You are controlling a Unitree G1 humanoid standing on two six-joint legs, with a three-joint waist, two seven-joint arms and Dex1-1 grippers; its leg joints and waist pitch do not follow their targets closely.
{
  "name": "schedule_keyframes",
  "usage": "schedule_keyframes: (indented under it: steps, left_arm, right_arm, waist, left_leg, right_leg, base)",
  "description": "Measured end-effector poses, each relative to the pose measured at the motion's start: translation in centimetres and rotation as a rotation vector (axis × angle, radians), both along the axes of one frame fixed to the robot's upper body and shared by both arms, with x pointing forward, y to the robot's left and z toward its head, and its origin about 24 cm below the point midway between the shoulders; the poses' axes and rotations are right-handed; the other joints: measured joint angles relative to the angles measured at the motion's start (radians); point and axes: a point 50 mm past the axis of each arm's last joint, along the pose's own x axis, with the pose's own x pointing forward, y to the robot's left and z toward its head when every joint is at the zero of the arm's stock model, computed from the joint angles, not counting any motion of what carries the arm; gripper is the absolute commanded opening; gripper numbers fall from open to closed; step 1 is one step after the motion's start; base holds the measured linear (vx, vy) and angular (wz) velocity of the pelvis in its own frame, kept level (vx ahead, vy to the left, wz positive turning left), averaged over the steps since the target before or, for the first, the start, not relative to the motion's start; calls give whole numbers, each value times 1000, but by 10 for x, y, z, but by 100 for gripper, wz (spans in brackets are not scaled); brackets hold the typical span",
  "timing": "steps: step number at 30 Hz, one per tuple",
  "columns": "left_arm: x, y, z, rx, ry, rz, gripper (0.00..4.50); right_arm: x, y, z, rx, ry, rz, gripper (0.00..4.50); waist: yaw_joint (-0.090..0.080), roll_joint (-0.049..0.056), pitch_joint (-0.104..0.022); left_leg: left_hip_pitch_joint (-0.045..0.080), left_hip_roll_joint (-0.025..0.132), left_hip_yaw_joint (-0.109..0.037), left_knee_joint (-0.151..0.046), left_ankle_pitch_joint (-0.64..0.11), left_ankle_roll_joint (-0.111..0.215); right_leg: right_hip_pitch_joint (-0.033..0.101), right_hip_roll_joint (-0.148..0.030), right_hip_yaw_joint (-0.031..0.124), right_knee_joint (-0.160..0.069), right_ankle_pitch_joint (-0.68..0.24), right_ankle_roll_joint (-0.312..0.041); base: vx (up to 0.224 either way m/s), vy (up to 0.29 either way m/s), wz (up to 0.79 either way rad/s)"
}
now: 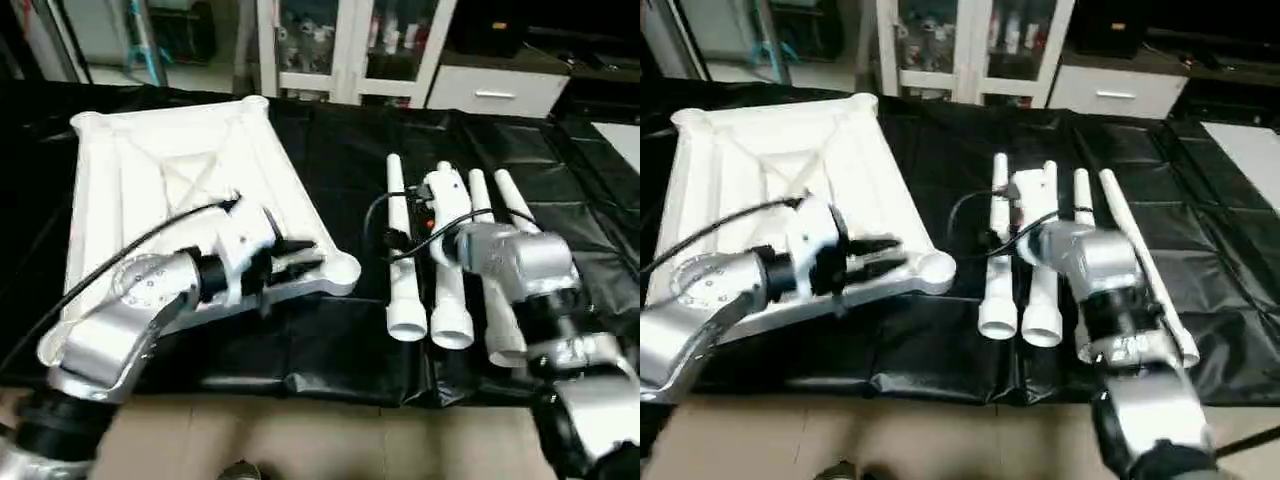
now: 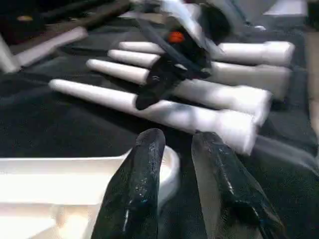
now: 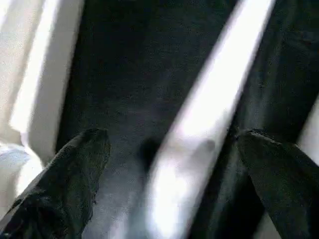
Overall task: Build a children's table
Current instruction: Pick table leg
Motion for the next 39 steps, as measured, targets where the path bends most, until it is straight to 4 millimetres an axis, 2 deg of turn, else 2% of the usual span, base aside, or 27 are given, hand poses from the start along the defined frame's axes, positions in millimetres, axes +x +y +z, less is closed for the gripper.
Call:
schedule_keyframes:
  steps: [3, 8, 15, 17, 25, 39]
  left_arm:
    - [-3, -4, 1, 5, -8, -14, 123]
    - [-5, -5, -1, 13, -4, 20, 123]
    - [-12, -8, -6, 26, 21, 19, 123]
    - [-12, -8, -6, 31, 18, 21, 130]
    - [-15, -6, -5, 63, 15, 19, 130]
    - [-16, -5, -7, 78, 25, 19, 130]
  right_arm:
    - [-1, 7, -11, 2, 63, 16, 450]
    - [-6, 19, -27, 62, 144, 58, 450]
    - [-4, 21, -30, 26, 168, 70, 450]
    - [-5, 22, -32, 23, 180, 67, 413]
    - [-5, 20, -37, 49, 216, 37, 356]
    - [-5, 12, -43, 136, 254, -67, 236]
  waist:
    - [-3, -7, 2]
    - [0, -20, 2]
    - [2, -29, 1]
    - [2, -31, 0]
    - [2, -40, -6]
    - [3, -46, -10]
  left_leg:
    - [-1, -1, 1, 1, 0, 0]
    - [-1, 0, 2, 2, 0, -2]
    - [0, 0, 2, 2, 4, -2]
    - [0, 0, 2, 2, 4, -2]
    - [0, 1, 2, 2, 5, -3]
    - [1, 1, 2, 2, 5, -3]
  right_leg:
    - [0, 0, 1, -1, 2, -1]
    - [0, 0, 1, 0, 4, -1]
    - [1, -1, 1, -1, 8, -1]
    - [1, -1, 1, -1, 9, -1]
    - [1, -1, 1, -1, 10, 0]
    - [2, -1, 1, -1, 10, 0]
  base:
    - [0, 0, 0]
    - [0, 0, 0]
    - [0, 0, 0]
    - [0, 0, 0]
    - [0, 0, 0]
    - [0, 0, 0]
